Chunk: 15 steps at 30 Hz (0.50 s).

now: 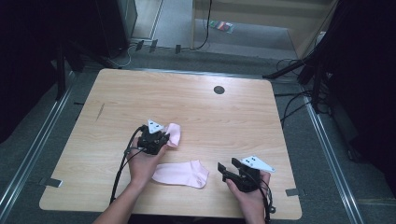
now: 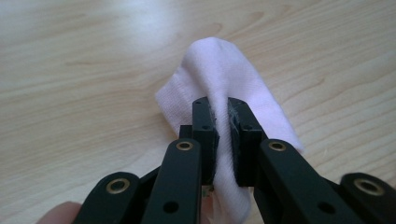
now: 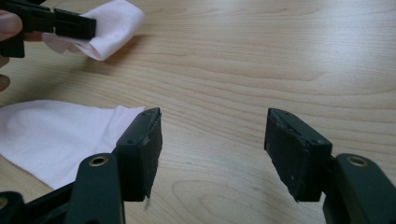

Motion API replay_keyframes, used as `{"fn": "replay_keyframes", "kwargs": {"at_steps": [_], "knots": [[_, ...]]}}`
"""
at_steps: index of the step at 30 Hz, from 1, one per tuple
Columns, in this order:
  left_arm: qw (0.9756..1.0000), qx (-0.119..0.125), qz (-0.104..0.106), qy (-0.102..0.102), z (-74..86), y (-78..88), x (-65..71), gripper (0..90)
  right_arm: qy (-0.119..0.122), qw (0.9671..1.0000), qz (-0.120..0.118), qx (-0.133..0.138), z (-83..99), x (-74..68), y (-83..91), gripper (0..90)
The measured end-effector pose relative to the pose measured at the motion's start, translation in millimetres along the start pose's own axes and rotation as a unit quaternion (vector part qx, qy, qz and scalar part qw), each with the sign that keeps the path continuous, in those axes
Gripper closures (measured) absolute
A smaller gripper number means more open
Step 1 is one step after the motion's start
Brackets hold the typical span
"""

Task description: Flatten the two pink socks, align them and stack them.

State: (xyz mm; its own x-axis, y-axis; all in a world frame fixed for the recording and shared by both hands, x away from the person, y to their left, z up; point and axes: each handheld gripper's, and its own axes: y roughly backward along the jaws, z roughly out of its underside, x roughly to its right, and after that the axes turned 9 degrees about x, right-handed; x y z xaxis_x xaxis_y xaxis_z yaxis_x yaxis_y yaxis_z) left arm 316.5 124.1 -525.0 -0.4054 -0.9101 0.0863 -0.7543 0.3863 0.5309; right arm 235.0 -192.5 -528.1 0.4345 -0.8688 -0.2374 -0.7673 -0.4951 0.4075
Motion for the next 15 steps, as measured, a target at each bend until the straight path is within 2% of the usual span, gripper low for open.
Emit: {"fn": "replay_keyframes", "kwargs": {"at_steps": [2, 4, 8, 9, 10, 12, 15], "knots": [[1.0000, -0.002, 0.004, -0.001, 1.1, -1.0, 0.9, 82.0, 0.001, 1.0000, -0.001, -0.001, 0.2, -0.4, -0.3, 37.4], [0.9999, 0.004, 0.012, 0.005, 1.6, -1.0, 0.5, 75.7, 0.002, 1.0000, -0.001, -0.002, 1.4, -1.1, -1.3, 37.5], [0.9995, 0.007, 0.025, 0.019, -1.1, 3.1, -3.1, 47.5, 0.003, 1.0000, 0.002, 0.002, 1.9, -1.4, -0.8, 37.8], [0.9991, 0.013, 0.033, 0.024, -1.9, 7.6, -5.9, 47.5, 0.004, 1.0000, 0.005, 0.004, 1.6, -2.2, -0.1, 38.7], [0.9983, 0.024, 0.041, 0.033, -2.1, 13.8, -10.2, 40.6, 0.023, 0.9996, 0.012, 0.010, -1.1, -5.6, 0.2, 39.8], [0.9969, 0.041, 0.053, 0.042, -0.4, 22.9, -18.2, 39.3, 0.024, 0.9996, 0.002, 0.016, -8.6, -10.6, 0.0, 42.4], [0.9943, 0.067, 0.060, 0.057, 7.6, 35.4, -32.5, 44.1, 0.039, 0.9988, -0.017, 0.024, -21.5, -24.0, -4.1, 45.5]]}}
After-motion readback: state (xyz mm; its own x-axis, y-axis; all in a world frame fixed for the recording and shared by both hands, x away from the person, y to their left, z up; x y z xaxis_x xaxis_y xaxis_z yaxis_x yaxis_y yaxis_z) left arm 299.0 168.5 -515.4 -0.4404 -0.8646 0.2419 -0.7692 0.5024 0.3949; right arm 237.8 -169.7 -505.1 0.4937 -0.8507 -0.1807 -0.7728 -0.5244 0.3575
